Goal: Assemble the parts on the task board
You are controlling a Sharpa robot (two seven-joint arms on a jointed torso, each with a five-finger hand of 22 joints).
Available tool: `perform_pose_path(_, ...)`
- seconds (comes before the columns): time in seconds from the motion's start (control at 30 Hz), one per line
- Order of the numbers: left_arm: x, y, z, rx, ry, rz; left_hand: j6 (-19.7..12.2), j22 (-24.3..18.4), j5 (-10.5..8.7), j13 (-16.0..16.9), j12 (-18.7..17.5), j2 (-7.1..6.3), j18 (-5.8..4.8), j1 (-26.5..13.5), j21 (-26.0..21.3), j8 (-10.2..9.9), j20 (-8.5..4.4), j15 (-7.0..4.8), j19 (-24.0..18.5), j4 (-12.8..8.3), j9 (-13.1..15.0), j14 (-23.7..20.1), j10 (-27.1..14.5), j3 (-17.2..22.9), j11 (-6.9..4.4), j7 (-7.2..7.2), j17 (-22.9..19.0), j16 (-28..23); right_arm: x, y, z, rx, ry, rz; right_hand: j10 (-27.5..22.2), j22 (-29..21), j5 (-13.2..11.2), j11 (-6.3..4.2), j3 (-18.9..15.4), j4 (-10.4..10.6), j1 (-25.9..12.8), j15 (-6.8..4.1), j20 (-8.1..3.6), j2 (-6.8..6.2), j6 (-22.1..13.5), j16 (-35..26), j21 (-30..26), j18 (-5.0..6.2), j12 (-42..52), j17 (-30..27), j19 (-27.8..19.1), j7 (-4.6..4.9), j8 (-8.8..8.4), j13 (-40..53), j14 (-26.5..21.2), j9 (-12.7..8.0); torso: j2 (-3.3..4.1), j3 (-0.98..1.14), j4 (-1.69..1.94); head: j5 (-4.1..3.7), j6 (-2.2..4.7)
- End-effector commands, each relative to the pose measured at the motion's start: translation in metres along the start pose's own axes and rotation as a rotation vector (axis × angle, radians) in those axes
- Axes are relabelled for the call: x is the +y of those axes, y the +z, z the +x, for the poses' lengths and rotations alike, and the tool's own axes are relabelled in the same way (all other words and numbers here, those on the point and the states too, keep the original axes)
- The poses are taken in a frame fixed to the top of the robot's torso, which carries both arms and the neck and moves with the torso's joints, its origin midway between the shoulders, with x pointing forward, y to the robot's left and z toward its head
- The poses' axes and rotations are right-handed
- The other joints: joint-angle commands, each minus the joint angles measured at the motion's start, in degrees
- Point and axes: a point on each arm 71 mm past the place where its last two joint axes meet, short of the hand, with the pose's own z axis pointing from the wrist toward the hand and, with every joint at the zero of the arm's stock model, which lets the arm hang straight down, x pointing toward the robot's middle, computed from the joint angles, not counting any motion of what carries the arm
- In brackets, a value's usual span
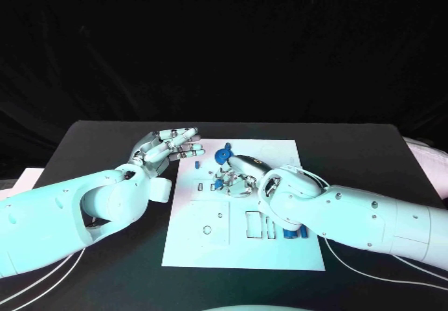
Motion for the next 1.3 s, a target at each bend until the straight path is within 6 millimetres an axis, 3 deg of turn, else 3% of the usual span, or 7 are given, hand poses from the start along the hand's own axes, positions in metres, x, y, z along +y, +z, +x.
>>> perform_pose_path(0.03, -0.001, 0.000, 0.002, 0.018, -0.010, 0.006, 0.1, -0.1, 0.32, 0.0, -0.2, 0.46, 0.64, 0.0, -0.3, -0.3, -0.06, 0.05, 0.3, -0.3, -0.1, 0.5, 0.1, 0.0, 0.06, 0.01, 0.1, -0.4, -0.007, -0.002, 0.011, 0.064, -0.039, 0.053, 0.3, 3.1, 0.1, 0.05, -0.2, 0.0, 0.1, 0.47, 0.50, -0.31, -0.4, -0.3, -0.2, 0.48, -0.2, 0.9, 0.0, -0.04, -0.03, -1.8, 3.3, -0.1, 0.02, -0.01, 0.00, 0.04, -0.08)
perform_pose_path(0.8, -0.001, 0.000, 0.002, 0.017, -0.010, 0.006, 0.1, -0.1, 0.32, 0.0, -0.2, 0.48, 0.64, 0.0, -0.3, -0.3, -0.06, 0.05, 0.3, -0.3, -0.1, 0.5, 0.1, 0.0, 0.06, 0.01, 0.1, -0.4, 0.005, -0.007, 0.008, 0.028, -0.115, 0.040, 2.2, 3.4, 0.6, -0.54, 0.4, -0.5, 1.4, 0.05, 0.23, 0.56, 1.2, -0.3, -0.1, 0.43, -0.4, 1.0, 0.2, -0.63, 0.46, -3.7, 3.4, 0.2, -0.01, 0.01, 0.05, 0.20, -0.24)
perform_pose_path(1.3, -0.001, 0.001, 0.002, 0.016, -0.009, 0.006, 0.1, -0.1, 0.32, 0.0, -0.2, 0.56, 0.64, 0.1, -0.4, -0.3, -0.06, 0.05, 0.4, -0.5, -0.1, 0.6, 0.0, 0.0, 0.06, 0.01, 0.2, -0.5, 0.021, -0.007, -0.009, 0.069, -0.282, 0.105, 3.2, 3.4, 0.3, -0.83, 0.6, -0.8, 1.5, -0.20, 0.01, 0.53, 2.1, -0.5, -0.1, 0.44, -0.5, 0.6, 0.3, -0.91, 0.57, -4.4, 3.3, 0.3, 0.01, -0.06, 0.01, 0.30, -0.29)
